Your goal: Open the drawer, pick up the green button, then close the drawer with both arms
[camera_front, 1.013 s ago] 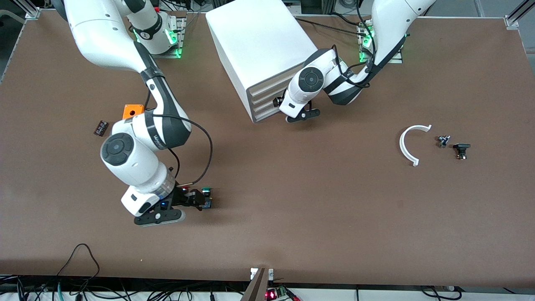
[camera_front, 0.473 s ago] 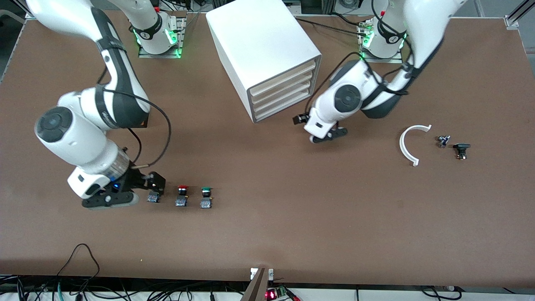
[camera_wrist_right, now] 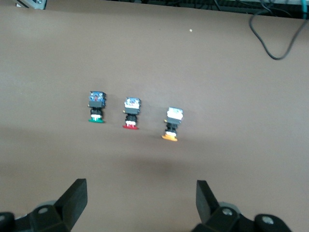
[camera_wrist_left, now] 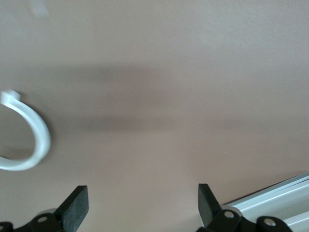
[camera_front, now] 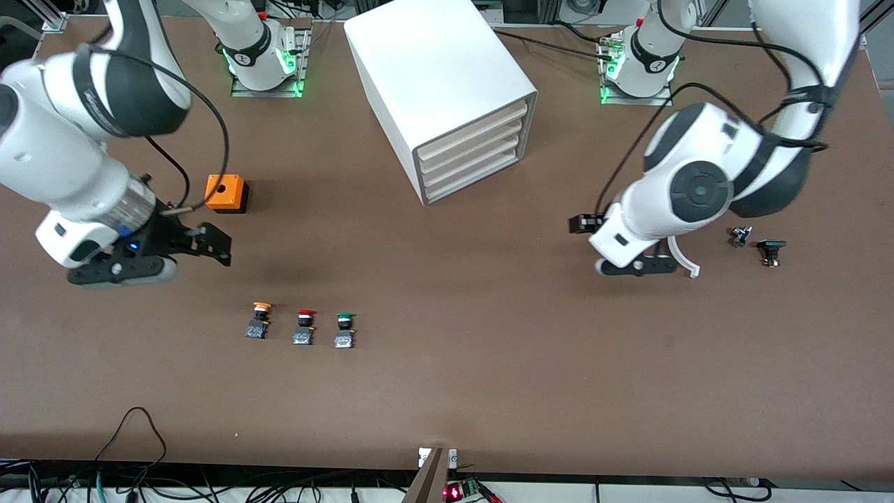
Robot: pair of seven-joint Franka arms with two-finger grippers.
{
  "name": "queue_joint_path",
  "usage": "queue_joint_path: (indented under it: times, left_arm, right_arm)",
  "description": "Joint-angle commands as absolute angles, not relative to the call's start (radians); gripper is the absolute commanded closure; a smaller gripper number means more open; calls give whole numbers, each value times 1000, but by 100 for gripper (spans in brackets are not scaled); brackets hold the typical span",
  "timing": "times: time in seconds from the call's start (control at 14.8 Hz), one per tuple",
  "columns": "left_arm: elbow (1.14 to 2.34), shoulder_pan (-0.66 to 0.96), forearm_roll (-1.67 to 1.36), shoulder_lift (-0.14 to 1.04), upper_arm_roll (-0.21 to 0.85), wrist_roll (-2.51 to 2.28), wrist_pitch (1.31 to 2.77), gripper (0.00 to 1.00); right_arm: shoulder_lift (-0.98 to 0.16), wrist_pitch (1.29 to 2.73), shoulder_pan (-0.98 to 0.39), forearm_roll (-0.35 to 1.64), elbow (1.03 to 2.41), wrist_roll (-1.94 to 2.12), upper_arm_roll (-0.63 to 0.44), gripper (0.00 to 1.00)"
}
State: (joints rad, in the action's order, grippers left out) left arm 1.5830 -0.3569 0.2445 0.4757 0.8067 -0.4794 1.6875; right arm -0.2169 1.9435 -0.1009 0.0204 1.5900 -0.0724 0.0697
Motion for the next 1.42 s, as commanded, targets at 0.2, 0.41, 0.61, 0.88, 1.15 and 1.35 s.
queue_joint_path:
  times: [0.2,0.41,0.61,0.88,1.15,1.35]
  left_arm:
    - [1430,-439,276,448,824,-91,1516,0]
    - [1428,-419,233,343,760,44,1473,0]
    - [1449,-244,45,217,454,37,1515,0]
    - [1531,-89,18,109,189,38,1555,0]
    - [1621,14,23,35,49,8,1615,0]
    - [1594,18,17,49,54,-34,1617,0]
  right_arm:
    - [-77,1800,-67,11,1643,-54,80,0]
    - [-46,1761,-95,11,1654,-67,46,0]
    - [-2,1729,-127,11,1677,-74,3,0]
    - [74,1741,-123,-6,1750,-115,2,0]
    - [71,1740,-86,-8,1750,-114,12,0]
    - [57,1735,-69,-8,1741,-103,28,0]
